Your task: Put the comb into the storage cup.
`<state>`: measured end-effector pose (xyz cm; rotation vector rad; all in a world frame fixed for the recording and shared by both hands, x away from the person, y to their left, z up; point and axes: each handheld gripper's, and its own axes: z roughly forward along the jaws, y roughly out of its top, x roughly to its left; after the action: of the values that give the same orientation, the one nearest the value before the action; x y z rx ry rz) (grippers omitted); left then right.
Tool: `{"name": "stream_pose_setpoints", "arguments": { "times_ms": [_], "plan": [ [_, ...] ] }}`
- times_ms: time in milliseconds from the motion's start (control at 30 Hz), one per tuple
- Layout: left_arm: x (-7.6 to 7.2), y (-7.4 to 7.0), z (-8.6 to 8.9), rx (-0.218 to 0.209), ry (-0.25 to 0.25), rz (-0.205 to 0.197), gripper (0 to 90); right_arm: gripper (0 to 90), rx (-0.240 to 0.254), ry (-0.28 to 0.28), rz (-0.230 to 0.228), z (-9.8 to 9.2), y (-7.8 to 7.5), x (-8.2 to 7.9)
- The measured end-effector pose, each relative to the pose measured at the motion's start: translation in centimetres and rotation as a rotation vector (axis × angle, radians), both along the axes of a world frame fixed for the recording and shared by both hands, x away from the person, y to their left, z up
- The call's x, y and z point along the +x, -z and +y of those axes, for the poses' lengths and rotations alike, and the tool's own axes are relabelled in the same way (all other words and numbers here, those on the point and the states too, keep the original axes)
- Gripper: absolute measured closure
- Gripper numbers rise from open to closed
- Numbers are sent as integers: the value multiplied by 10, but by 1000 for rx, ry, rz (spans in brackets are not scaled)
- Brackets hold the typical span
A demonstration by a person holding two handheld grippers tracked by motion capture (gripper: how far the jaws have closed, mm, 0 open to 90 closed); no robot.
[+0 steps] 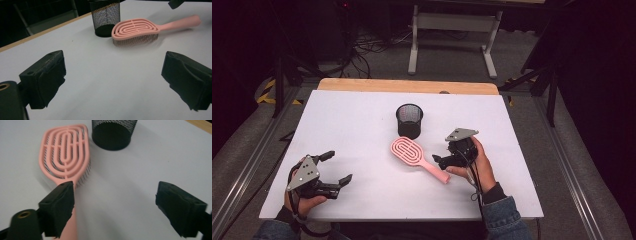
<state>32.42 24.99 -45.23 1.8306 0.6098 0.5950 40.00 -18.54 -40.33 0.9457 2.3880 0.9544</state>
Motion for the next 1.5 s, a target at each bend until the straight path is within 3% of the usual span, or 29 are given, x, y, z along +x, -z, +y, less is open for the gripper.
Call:
{"name": "stream_pose_setpoints", "arguments": {
  "times_ms": [133,267,433,667,833,1033,1300,1500],
  "plan": [
    [1,0,0,0,3,1,64,120,8,-24,46,9,-2,4],
    [0,1,0,2,6,4,63,80,-26,-95,107,24,4,5],
    [1,1,0,6,12,6,64,84,-57,-123,148,35,12,9],
    [1,1,-2,11,19,9,64,193,-148,-151,228,51,25,12],
    [1,2,-2,10,24,12,64,356,-193,-147,271,56,34,16],
    [2,2,-2,12,29,15,64,462,-187,-157,266,59,34,17],
    [2,2,-4,19,33,16,65,674,-176,-192,252,60,33,13],
    [2,3,-7,32,49,19,65,692,-174,-203,237,59,34,11]
  ]
}}
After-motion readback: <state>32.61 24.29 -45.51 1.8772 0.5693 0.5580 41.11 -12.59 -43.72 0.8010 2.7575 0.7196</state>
